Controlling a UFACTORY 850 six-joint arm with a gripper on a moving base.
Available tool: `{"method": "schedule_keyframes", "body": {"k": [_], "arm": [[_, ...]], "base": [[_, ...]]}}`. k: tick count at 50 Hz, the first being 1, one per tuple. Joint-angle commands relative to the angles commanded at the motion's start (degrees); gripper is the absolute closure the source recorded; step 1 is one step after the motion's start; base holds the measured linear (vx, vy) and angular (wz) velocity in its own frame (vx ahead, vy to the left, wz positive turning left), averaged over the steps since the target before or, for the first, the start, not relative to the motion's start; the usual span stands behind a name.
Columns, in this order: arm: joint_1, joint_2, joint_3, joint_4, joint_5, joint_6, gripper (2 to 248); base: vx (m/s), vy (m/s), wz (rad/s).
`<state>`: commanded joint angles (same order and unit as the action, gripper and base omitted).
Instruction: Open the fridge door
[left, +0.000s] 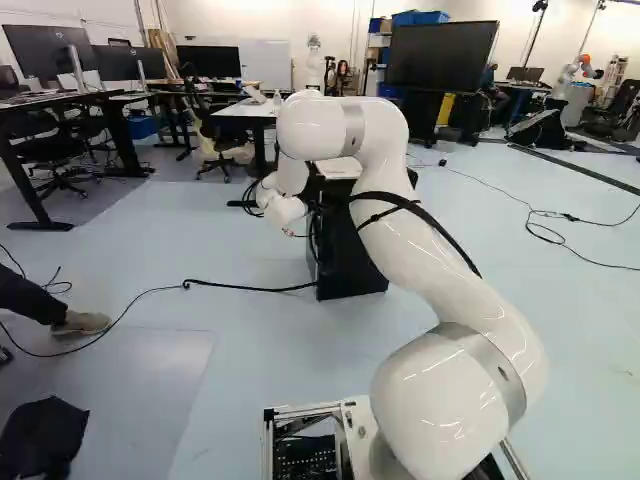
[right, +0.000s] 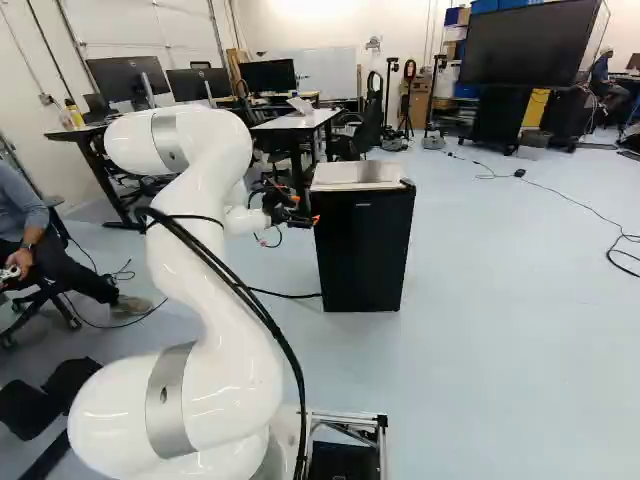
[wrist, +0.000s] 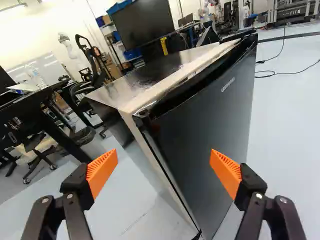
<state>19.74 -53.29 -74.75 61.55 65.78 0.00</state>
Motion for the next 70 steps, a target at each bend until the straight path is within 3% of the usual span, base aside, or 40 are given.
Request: {"method": "schedule_keyframes", "body": {"k": [10, 31, 36, 70], "arm": [[-0.1, 0.0, -0.1, 0.1, 0.0, -1.0, 3], [-0.1, 0.0, -0.1, 0.1, 0.0, -12.7, 3], [-0.1, 0.0, -0.1, 0.1, 0.0, -14.3, 3], [-0.3, -0.1, -0.2, 0.1, 0.0, -15.0, 3]], "base": [[0.0, 0.0, 0.0], [0.0, 0.0, 0.0], [0.0, 0.0, 0.0], [0.0, 0.0, 0.0]]}}
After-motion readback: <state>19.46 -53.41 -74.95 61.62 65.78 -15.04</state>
